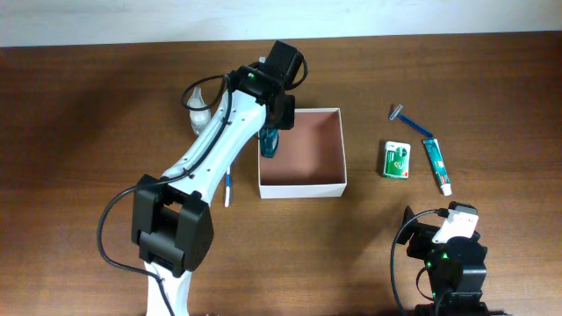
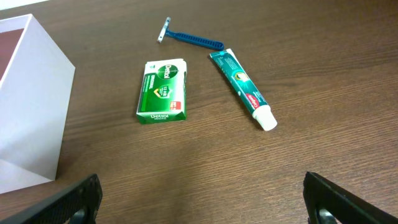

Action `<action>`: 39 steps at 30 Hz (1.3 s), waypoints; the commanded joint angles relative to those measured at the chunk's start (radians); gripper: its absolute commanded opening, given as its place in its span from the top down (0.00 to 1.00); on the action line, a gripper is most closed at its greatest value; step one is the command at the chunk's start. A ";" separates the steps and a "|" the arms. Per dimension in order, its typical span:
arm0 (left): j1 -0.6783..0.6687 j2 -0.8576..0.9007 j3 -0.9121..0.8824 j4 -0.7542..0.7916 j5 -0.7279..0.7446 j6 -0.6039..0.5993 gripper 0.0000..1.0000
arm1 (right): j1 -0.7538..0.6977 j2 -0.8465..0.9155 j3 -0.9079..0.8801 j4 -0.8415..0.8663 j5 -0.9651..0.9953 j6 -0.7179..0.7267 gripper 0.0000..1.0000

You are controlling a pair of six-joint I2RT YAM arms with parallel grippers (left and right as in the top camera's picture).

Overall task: Pack container
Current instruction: 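Lower the mouthwash bottle into the box and open the left gripper, then move the left gripper back over the clear foam soap bottle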

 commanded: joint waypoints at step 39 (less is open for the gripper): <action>0.192 0.002 0.615 -0.448 -0.122 0.095 0.40 | 0.004 -0.007 -0.003 0.003 0.013 0.005 0.01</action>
